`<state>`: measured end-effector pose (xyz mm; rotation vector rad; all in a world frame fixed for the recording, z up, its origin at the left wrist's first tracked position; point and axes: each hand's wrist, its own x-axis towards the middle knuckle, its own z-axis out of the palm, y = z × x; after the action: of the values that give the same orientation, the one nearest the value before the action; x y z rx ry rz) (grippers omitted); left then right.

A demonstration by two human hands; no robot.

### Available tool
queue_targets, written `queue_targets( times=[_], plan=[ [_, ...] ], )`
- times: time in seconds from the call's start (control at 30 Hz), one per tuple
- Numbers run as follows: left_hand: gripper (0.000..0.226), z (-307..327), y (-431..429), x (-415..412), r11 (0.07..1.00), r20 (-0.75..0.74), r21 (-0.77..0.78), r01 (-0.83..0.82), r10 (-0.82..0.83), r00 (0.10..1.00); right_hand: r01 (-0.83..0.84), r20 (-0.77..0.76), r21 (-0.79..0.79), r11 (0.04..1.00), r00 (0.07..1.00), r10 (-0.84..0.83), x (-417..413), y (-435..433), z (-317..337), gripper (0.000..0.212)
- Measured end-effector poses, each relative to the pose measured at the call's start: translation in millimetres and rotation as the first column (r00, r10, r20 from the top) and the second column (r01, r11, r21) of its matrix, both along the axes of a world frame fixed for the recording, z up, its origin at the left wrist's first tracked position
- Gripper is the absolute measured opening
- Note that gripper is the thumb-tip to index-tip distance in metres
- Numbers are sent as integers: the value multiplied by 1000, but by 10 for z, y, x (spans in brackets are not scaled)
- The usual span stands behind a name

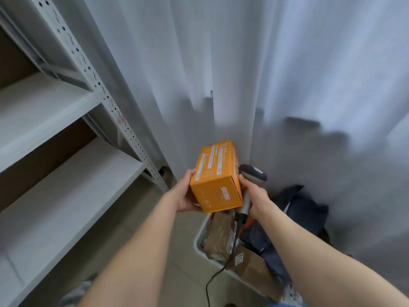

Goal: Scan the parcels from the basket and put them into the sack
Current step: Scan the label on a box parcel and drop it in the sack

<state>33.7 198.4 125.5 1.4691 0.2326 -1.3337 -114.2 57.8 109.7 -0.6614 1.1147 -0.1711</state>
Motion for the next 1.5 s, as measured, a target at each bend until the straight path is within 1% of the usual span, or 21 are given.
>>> queue_targets(
  times=[0.13, 0.23, 0.27, 0.33, 0.4, 0.53, 0.63, 0.73, 0.83, 0.9, 0.97, 1.03, 1.1, 1.13, 1.2, 1.23, 1.27, 1.33, 1.37, 1.47, 1.5],
  plan=[
    [21, 316, 58, -192, 999, 170, -14, -37, 39, 985, 12, 40, -93, 996, 999, -8, -179, 73, 335, 66],
    [15, 546, 75, -397, 995, 386, 74, 69, -92, 918, -4, 52, -204, 979, 999, 15, -359, 132, 515, 49],
    [18, 649, 89, -492, 990, 410, 104, 95, -130, 903, -14, 62, -239, 971, 998, 30, -418, 153, 563, 44],
    [49, 808, 113, -644, 986, 406, 124, 110, -152, 901, -44, 86, -302, 952, 994, 73, -523, 207, 664, 39],
    [67, 910, 147, -797, 988, 399, 115, 104, -142, 906, -63, 124, -364, 929, 986, 115, -620, 279, 780, 32],
    [67, 986, 306, -1093, 1000, 318, 3, 6, -7, 948, -107, 167, -437, 893, 966, 197, -838, 398, 994, 27],
    [78, 998, 442, -1237, 998, 352, -56, -22, 41, 935, -127, 204, -384, 915, 954, 218, -1008, 421, 1070, 24],
    [104, 1048, 581, -1292, 996, 479, -90, 16, 29, 877, -108, 230, -210, 972, 961, 156, -1106, 465, 1149, 35],
    [119, 1178, 728, -1259, 973, 649, 11, 230, -182, 738, -79, 226, -40, 996, 970, 86, -1109, 526, 1235, 47],
    [125, 1285, 781, -1245, 925, 709, 122, 359, -335, 621, -115, 258, -10, 993, 960, 114, -1071, 577, 1249, 40],
    [120, 1384, 845, -1219, 898, 722, 151, 414, -386, 574, -140, 299, -1, 990, 945, 134, -1017, 651, 1233, 33],
    [107, 1443, 956, -1130, 899, 689, 110, 424, -376, 619, -155, 323, 3, 988, 935, 145, -948, 721, 1208, 32],
    [92, 1483, 1098, -1045, 929, 589, 23, 368, -310, 746, -163, 343, 1, 987, 927, 153, -879, 788, 1173, 29],
    [79, 1493, 1164, -1004, 953, 530, -47, 301, -231, 816, -173, 353, 1, 985, 922, 162, -849, 830, 1169, 29],
    [39, 1531, 1273, -924, 983, 394, -164, 84, -13, 919, -207, 365, -13, 978, 910, 197, -772, 947, 1175, 30],
    [38, 1553, 1319, -883, 983, 341, -183, -16, 79, 937, -223, 366, -30, 974, 905, 218, -728, 1016, 1175, 33],
    [50, 1554, 1353, -827, 980, 311, -185, -74, 129, 942, -229, 365, -58, 972, 901, 234, -686, 1088, 1176, 39],
    [73, 1552, 1407, -718, 982, 306, -159, -103, 148, 940, -220, 353, -117, 968, 902, 248, -602, 1219, 1167, 50],
    [75, 1565, 1426, -693, 984, 316, -140, -115, 154, 936, -222, 350, -119, 968, 903, 250, -561, 1269, 1165, 49],
    [41, 1542, 1463, -642, 987, 363, -111, -112, 146, 920, -260, 353, -69, 963, 896, 267, -465, 1391, 1200, 43],
    [43, 1521, 1480, -618, 989, 374, -114, -91, 127, 919, -269, 346, -68, 961, 897, 276, -435, 1426, 1206, 46]
  ],
)
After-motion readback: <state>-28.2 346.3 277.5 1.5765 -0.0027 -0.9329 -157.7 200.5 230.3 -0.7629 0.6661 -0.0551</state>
